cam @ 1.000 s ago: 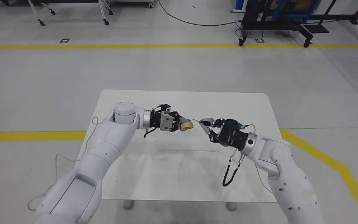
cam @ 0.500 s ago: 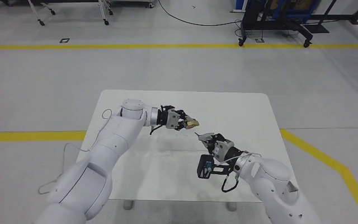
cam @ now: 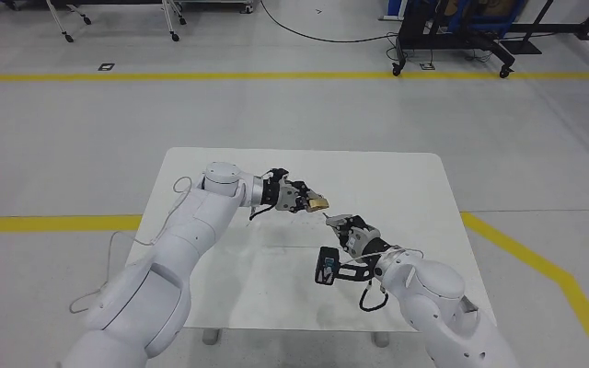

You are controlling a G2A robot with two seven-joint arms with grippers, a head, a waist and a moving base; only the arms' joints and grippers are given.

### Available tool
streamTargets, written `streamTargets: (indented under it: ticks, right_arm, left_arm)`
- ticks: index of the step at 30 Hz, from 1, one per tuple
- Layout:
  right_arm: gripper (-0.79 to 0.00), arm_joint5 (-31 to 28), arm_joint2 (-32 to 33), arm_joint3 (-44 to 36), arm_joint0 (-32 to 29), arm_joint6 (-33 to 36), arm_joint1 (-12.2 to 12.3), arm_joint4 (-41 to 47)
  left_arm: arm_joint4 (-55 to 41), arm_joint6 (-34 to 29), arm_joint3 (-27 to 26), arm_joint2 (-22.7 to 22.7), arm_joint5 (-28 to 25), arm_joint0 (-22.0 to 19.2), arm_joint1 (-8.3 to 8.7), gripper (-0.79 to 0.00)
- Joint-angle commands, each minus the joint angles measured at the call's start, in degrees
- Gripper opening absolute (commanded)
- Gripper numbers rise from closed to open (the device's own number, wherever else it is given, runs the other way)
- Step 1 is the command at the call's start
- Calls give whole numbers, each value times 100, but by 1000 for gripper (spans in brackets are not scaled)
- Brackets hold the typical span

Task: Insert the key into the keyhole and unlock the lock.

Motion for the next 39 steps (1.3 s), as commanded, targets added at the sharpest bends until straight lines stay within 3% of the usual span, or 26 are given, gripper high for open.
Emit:
streamTargets:
  ticks: [1,39]
  right_arm:
    - [-785,11,-87,15,22,118,-7,-87]
    - [-785,190,-709,611,569,1008,-166,-312]
  left_arm:
    - [10,32,30,-3,-16,-1,-21,-785]
    - [445,82,253,-102,-113,-58,-204,-785]
